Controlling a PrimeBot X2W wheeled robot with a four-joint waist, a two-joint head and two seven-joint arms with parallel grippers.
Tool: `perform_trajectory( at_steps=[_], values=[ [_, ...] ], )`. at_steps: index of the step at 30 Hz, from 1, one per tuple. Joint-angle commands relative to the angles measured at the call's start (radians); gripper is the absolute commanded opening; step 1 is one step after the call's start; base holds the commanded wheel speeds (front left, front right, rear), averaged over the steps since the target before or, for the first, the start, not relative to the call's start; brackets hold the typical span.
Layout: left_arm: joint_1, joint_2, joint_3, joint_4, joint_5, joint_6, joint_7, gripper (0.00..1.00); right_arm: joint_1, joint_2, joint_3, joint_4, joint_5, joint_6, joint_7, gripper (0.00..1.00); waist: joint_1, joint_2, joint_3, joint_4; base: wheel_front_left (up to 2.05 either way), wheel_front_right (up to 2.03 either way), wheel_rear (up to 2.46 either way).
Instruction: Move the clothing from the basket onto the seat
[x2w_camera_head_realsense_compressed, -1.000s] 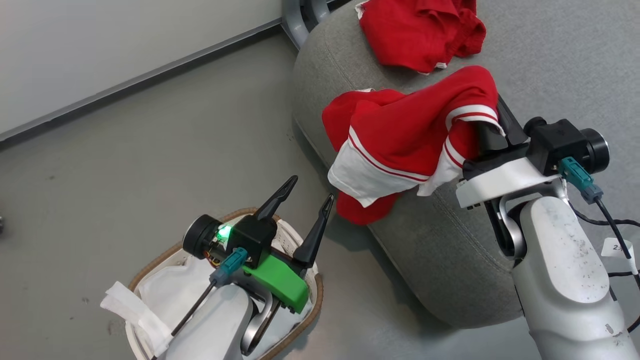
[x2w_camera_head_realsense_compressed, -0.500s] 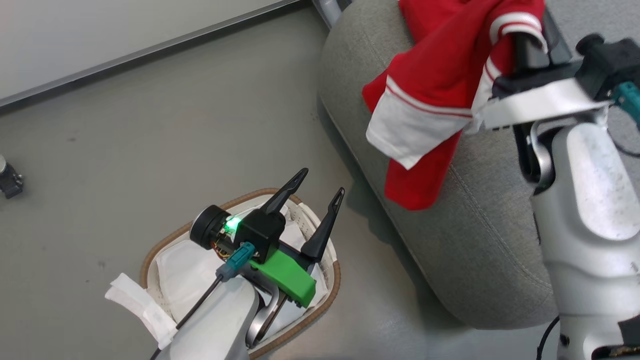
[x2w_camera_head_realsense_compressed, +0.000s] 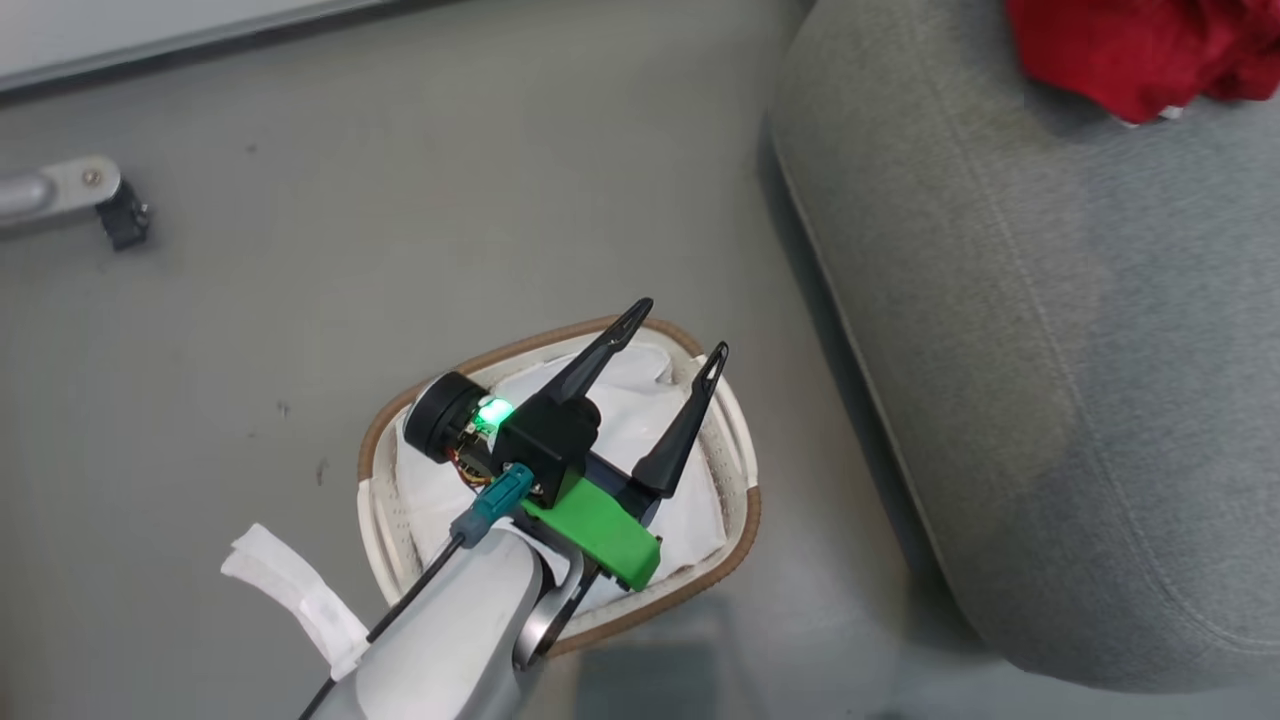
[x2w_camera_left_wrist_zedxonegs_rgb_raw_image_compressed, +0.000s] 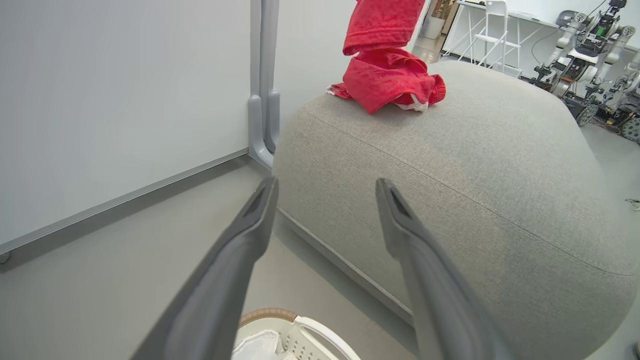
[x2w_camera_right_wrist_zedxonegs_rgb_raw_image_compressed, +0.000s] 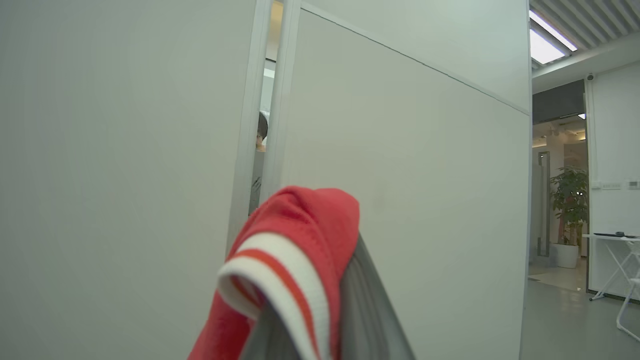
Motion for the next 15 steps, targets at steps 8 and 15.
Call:
perform_trajectory(
  at_steps=[8,15],
  values=[
    [-0.049,-0.002,0.007,-0.019,0.022,-0.004,0.0,1.0,0.034,-0.161,-0.09,0.218,-0.11,-0.001,0.015,0.0,-0.0001,0.0,0.161,0.115,0.0,0.0,0.0],
    [-0.079,-0.003,0.001,-0.009,0.043,-0.004,0.0,1.0,0.159,-0.111,-0.205,0.419,-0.14,-0.001,-0.029,0.0,-0.0001,0.0,0.221,0.114,0.0,0.0,0.0]
  ],
)
